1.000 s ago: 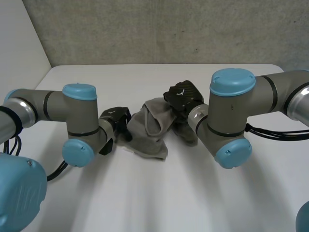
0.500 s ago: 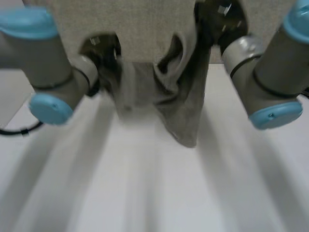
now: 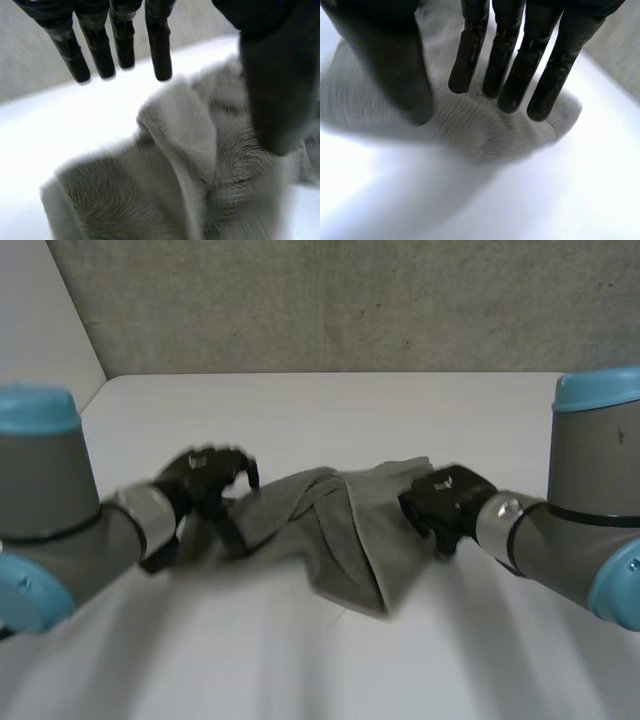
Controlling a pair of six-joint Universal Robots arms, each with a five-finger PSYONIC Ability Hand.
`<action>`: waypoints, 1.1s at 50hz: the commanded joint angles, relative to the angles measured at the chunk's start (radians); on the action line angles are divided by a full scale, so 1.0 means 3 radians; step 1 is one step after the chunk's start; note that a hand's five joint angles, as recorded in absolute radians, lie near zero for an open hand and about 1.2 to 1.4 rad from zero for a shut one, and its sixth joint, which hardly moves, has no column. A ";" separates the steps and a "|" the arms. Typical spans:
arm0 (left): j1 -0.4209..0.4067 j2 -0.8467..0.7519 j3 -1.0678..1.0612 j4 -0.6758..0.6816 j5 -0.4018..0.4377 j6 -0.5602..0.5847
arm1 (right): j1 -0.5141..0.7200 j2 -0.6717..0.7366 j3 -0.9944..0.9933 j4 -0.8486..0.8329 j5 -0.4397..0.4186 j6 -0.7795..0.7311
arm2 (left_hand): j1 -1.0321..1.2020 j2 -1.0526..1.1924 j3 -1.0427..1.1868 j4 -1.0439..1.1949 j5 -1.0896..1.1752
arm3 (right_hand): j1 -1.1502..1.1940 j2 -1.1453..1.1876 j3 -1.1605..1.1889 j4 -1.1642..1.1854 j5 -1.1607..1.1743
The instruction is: Fold the towel.
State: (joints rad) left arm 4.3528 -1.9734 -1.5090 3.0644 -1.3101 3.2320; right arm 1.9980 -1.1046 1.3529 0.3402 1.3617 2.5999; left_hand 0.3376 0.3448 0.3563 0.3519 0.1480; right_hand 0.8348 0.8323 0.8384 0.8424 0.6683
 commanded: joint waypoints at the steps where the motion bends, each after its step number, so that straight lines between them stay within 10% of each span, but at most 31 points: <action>1: 0.0217 0.0038 -0.0538 0.0088 0.0046 0.0655 | -0.0120 -0.0235 0.0174 -0.0116 0.0027 -0.0066 | -0.0384 -0.0408 -0.0447 -0.0432 -0.0334 | -0.0885 -0.0876 -0.0897 -0.0910 -0.0912; 18: 0.0105 0.0268 -0.0635 0.0226 0.0046 0.0262 | 0.0125 -0.0598 0.0414 -0.0433 -0.0627 -0.0448 | -0.0326 -0.0350 -0.0388 -0.0373 -0.0276 | -0.1110 -0.1101 -0.1122 -0.1135 -0.1137; 35: -0.0402 0.0212 -0.0845 0.0722 0.0021 -0.0014 | 0.0319 0.0189 0.0338 -0.0755 -0.0627 -0.2192 | -0.0237 -0.0261 -0.0300 -0.0285 -0.0187 | -0.1629 -0.1620 -0.1640 -0.1654 -0.1655; 44: -0.0504 -0.0079 -0.0687 0.0942 -0.0168 -0.0051 | 0.0391 0.0409 0.0333 -0.1134 -0.0510 -0.2275 | -0.0237 -0.0261 -0.0300 -0.0285 -0.0187 | -0.1560 -0.1552 -0.1572 -0.1585 -0.1587; 55: -0.0652 -0.0570 -0.0313 0.0942 -0.0414 -0.0081 | 0.0391 0.0435 0.0292 -0.1226 -0.0484 -0.2213 | -0.0169 -0.0193 -0.0231 -0.0217 -0.0119 | 0.0828 0.0836 0.0816 0.0803 0.0801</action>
State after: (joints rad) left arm 4.1782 -2.0829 -1.6524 3.3504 -1.4059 3.2137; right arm 2.1172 -0.9689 1.4507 -0.0275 1.2127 1.9244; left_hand 0.2869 0.2834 0.2929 0.2894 0.0884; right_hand 0.8245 0.8355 0.8281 0.8249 0.6520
